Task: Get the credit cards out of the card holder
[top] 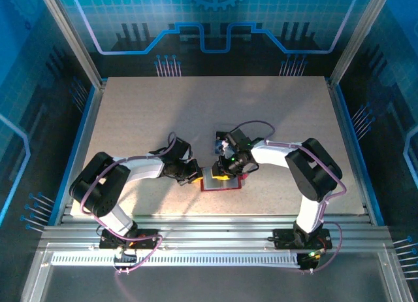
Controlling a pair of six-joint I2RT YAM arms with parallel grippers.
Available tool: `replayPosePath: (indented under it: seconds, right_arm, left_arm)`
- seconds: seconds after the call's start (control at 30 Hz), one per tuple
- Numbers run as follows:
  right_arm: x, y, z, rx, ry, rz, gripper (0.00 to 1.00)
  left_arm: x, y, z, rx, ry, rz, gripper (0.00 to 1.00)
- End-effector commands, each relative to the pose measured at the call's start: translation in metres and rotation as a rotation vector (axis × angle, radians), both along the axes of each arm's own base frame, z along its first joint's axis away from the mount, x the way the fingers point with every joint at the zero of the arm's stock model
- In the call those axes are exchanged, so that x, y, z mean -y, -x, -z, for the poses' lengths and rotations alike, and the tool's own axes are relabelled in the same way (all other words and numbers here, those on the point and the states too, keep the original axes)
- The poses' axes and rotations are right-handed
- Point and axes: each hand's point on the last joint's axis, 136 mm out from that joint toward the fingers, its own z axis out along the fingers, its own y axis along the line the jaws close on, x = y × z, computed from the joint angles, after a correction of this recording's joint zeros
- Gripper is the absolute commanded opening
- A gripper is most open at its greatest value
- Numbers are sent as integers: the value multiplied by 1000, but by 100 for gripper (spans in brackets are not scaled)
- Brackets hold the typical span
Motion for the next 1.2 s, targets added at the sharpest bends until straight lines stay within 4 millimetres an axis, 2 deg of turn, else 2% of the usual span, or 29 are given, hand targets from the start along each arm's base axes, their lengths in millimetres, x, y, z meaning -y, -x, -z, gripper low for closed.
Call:
replayPosePath:
  seconds: [0.0, 0.43, 0.8, 1.03, 1.17]
  right_arm:
    - [14, -3, 2, 3, 37, 19, 31]
    - [21, -2, 3, -12, 3, 41, 31]
    - [20, 8, 7, -37, -34, 34, 30]
    - [15, 5, 6, -40, -67, 48, 30]
    - [18, 10, 13, -59, -62, 58, 30]
  left_arm:
    - [-1, 1, 2, -4, -31, 21, 10]
    - [-1, -2, -1, 1, -35, 21, 10]
    - [1, -13, -3, 14, -46, 31, 10]
    - [6, -27, -16, 52, -37, 33, 11]
    - [7, -32, -34, 86, -21, 16, 15]
